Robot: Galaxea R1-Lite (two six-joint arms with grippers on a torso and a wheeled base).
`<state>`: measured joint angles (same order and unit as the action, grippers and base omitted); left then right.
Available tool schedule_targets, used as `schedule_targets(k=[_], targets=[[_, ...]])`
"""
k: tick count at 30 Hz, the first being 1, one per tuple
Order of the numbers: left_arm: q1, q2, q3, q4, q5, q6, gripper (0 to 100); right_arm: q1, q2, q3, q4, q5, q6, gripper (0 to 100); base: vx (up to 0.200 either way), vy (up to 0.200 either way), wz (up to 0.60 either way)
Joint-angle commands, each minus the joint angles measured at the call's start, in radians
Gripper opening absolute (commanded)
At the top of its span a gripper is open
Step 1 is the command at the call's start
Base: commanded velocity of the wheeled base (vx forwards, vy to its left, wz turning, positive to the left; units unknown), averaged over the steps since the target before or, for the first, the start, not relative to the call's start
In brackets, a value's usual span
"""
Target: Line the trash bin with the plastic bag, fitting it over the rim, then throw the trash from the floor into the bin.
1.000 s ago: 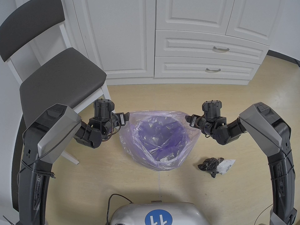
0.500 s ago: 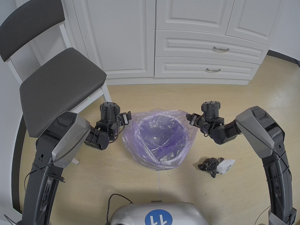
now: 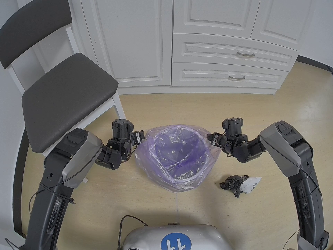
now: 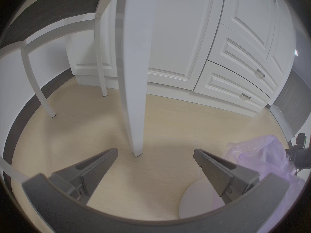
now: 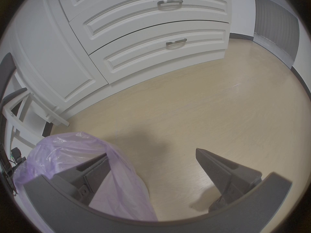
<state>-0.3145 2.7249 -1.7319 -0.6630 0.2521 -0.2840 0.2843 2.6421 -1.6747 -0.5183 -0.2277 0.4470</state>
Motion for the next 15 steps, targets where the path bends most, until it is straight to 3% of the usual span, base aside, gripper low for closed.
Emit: schedule_targets(k=[1, 15], targets=[[0.003, -0.016, 0.008, -0.003, 0.001, -0.001, 100, 0.003, -0.016, 0.007, -0.002, 0.001, 0.004, 100, 0.0, 0.0, 0.0], [-0.018, -0.232, 0.219, -0.047, -0.011, 0.002, 100, 0.003, -0.143, 0.131, -0.011, -0.001, -0.054, 100, 0.0, 0.0, 0.0]])
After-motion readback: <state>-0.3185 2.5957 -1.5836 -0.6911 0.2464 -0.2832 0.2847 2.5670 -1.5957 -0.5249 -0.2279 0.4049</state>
